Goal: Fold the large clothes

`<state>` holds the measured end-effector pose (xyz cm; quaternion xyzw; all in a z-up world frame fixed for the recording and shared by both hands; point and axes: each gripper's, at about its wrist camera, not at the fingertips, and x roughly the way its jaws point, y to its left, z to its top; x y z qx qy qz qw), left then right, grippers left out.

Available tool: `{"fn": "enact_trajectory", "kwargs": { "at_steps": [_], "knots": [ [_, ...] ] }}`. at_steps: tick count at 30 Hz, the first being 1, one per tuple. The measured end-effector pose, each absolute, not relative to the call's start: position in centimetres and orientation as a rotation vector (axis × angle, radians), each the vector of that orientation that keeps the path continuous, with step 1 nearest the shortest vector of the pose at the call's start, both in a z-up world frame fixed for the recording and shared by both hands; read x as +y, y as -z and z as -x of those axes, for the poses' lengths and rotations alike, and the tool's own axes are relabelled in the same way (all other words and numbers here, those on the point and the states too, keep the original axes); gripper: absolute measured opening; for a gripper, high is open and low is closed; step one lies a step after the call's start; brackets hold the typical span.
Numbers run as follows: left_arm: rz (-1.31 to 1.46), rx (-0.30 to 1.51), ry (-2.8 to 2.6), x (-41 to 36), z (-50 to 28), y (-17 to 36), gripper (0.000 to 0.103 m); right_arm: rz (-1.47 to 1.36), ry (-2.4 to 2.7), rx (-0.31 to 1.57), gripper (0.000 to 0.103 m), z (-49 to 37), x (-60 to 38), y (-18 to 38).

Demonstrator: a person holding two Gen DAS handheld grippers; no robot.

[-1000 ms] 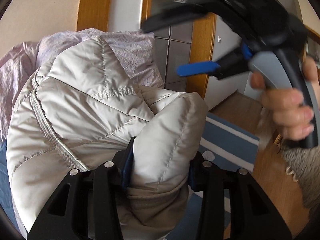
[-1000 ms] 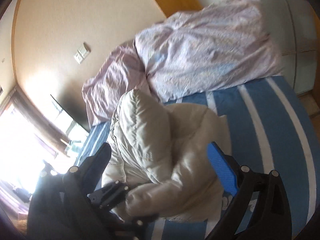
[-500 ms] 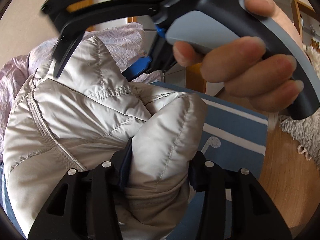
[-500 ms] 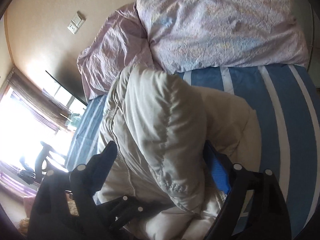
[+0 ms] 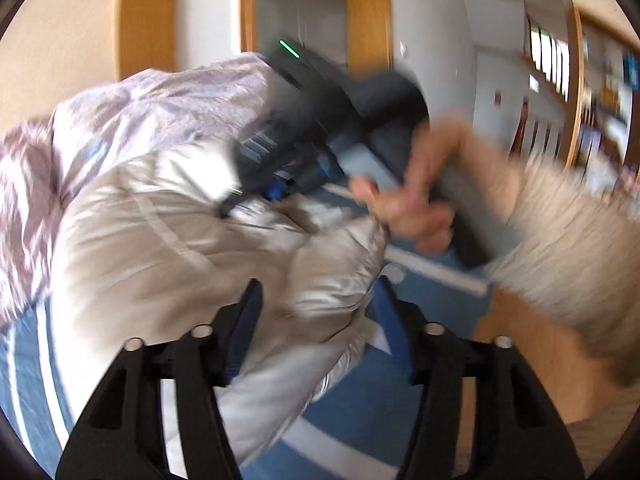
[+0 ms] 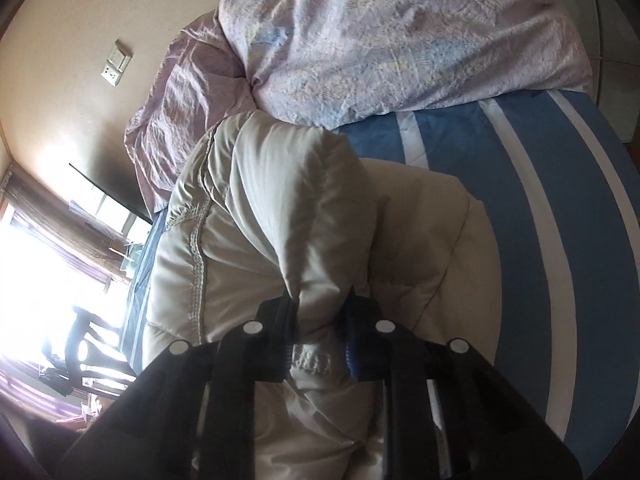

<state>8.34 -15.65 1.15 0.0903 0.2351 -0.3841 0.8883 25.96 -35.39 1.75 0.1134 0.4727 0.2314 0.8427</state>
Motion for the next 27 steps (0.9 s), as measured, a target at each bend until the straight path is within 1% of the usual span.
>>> {"fn": "enact_trajectory", "kwargs": {
  "at_steps": [2, 5, 9, 15, 21, 27],
  "knots": [
    [-0.101, 0.474, 0.773, -12.4, -9.5, -3.2, 0.070, -0.256, -0.500, 0.994, 0.020, -25.8, -35.9, -1.4],
    [-0.043, 0.435, 0.644, -8.4, -12.7, -5.2, 0.073, -0.275, -0.511, 0.983, 0.021, -25.7, -36.3, -1.1],
    [0.022, 0.484, 0.527, -5.5, -17.9, -5.1, 0.073, -0.286, -0.522, 0.970, 0.021, -25.6, -36.5, -0.9],
    [0.025, 0.565, 0.457, -5.7, -21.4, -2.9, 0.073, -0.325, -0.535, 0.957, 0.021, -25.7, -37.1, -0.4],
    [-0.033, 0.589, 0.437, -7.4, -21.6, -0.7, 0.073, -0.359, -0.523, 0.956, 0.022, -25.7, -38.0, 0.1],
    [-0.072, 0.618, 0.426, -8.9, -21.9, 0.4, 0.074, -0.361, -0.494, 0.960, 0.022, -25.7, -38.3, 0.6]
  ]
}}
